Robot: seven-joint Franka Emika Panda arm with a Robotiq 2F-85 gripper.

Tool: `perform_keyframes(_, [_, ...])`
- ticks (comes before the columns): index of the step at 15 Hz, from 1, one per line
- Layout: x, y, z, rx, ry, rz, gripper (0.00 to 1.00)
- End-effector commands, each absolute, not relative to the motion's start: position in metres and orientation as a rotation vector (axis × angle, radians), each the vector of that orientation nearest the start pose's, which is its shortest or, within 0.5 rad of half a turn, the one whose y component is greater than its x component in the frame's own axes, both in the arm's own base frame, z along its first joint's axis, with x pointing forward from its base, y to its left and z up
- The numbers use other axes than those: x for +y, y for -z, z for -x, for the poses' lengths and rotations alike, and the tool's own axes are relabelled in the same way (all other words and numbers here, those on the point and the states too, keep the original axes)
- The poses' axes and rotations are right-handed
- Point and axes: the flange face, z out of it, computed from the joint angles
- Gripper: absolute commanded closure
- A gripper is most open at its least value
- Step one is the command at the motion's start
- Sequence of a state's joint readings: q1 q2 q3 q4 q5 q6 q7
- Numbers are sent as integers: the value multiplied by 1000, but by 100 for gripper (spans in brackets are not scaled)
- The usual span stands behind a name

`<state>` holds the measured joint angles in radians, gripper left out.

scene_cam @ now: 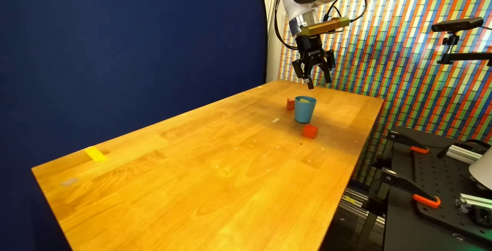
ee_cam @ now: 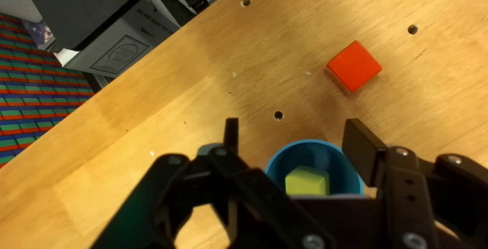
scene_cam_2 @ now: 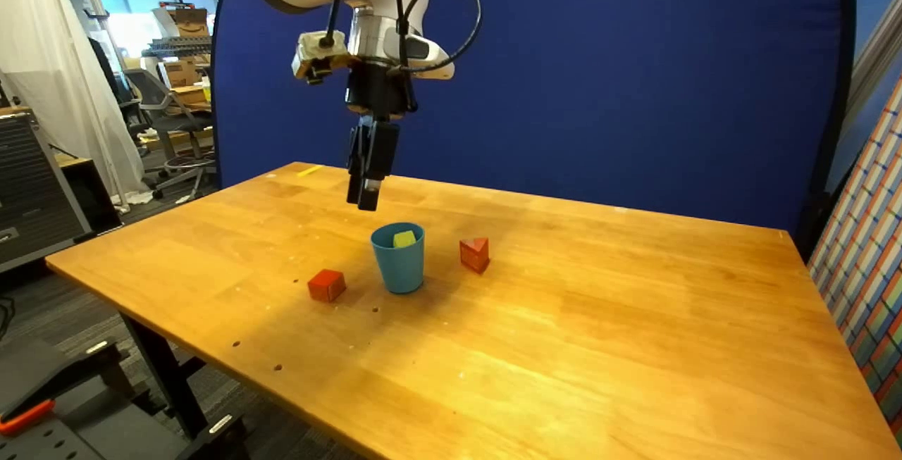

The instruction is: Put the yellow block inside the blue cup

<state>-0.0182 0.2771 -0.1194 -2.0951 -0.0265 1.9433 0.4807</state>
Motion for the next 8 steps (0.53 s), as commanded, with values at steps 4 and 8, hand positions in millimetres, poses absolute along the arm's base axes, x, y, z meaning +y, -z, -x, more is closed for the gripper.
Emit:
perform_keyframes(4, [-74,-273,-525,754,-635,3038,0])
perform_keyframes(8, [-75,-280,-525,704,-616,3038,0])
